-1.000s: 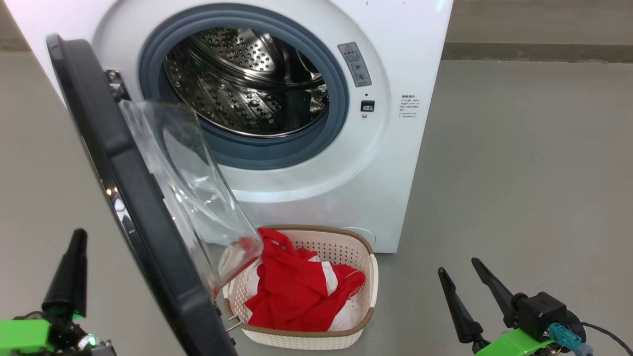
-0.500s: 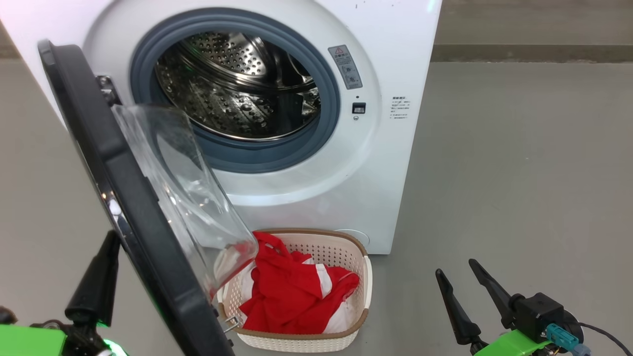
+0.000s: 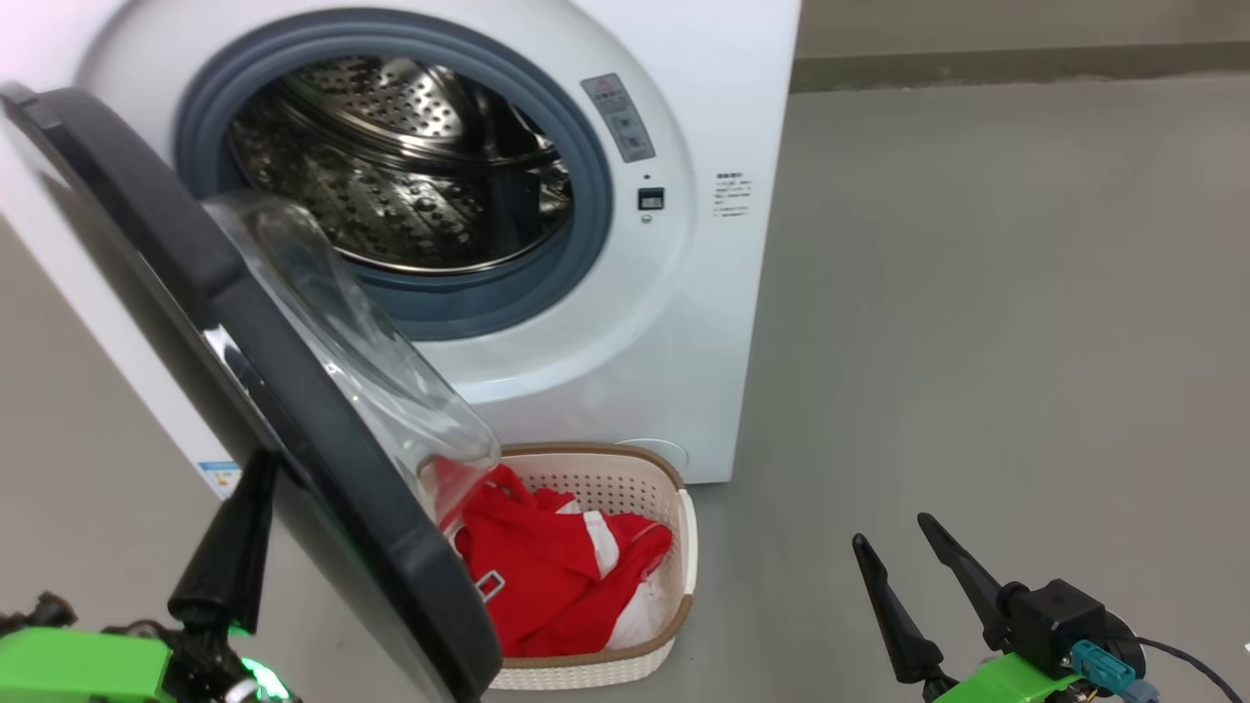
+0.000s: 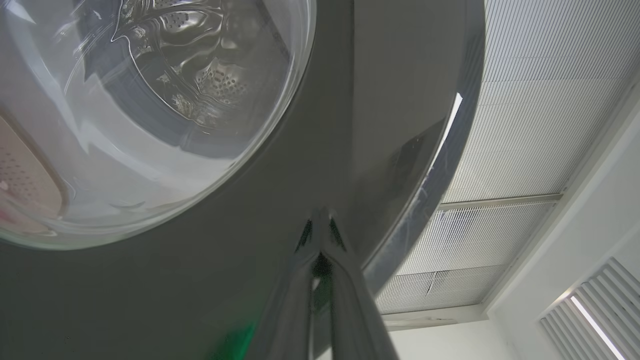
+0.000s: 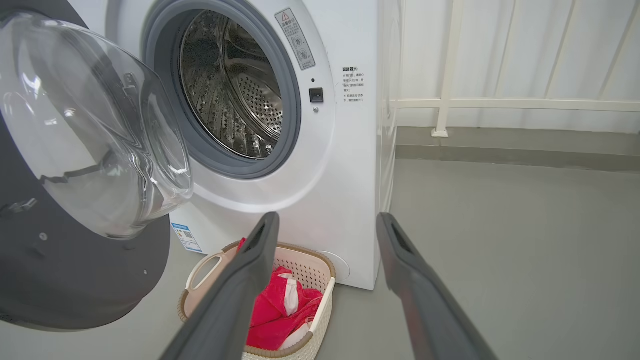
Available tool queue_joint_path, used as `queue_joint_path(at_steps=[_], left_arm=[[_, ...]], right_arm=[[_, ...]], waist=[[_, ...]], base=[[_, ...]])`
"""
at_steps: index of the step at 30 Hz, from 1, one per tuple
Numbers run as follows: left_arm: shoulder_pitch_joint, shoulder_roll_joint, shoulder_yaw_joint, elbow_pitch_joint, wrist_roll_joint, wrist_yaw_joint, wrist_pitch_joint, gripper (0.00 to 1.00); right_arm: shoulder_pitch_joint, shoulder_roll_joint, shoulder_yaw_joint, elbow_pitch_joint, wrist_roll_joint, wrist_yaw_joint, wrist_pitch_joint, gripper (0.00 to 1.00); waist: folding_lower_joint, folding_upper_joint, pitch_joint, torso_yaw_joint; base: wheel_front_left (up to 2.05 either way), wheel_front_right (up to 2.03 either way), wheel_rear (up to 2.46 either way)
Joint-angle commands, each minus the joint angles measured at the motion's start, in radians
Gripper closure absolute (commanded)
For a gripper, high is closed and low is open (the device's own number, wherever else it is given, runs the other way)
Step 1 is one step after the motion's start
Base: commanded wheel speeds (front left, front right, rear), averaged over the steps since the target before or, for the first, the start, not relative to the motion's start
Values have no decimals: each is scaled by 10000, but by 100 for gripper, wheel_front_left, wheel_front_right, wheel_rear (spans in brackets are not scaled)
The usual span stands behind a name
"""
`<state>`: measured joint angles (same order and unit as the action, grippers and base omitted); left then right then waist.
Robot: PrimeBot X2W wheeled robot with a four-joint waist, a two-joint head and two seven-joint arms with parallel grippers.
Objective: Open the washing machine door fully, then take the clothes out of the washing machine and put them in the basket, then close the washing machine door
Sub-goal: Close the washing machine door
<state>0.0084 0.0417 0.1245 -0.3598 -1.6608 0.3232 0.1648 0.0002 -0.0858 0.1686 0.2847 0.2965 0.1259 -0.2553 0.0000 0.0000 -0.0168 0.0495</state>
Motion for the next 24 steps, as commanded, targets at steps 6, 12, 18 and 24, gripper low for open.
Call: queue_joint_path(at_steps=[6,12,18,24], left_arm=[[-936,89,-14,120,-364,-350,-296,100],[-1467,87,-367,482,-549,-648,-610,100],[-2336,87,-450,1068,-514,-894,-873,100],[-3313,86,-448,1960,-468,-1101,-1003,100]], right_arm=[[-452,-64,174,-256,14,48,-65,0],[-606,-101,157,-289,-4,48,-65,0],[-798,-121,120,-336,-39,48,-65,0],[-949,-115,103,-365,-52,48,-65,0]], waist=[[0,0,261,-597],[0,0,574,-1070],[0,0,906,-1471],[0,0,1163,-1771]], base=[[0,0,0],[0,0,0],[0,0,0],[0,0,0]])
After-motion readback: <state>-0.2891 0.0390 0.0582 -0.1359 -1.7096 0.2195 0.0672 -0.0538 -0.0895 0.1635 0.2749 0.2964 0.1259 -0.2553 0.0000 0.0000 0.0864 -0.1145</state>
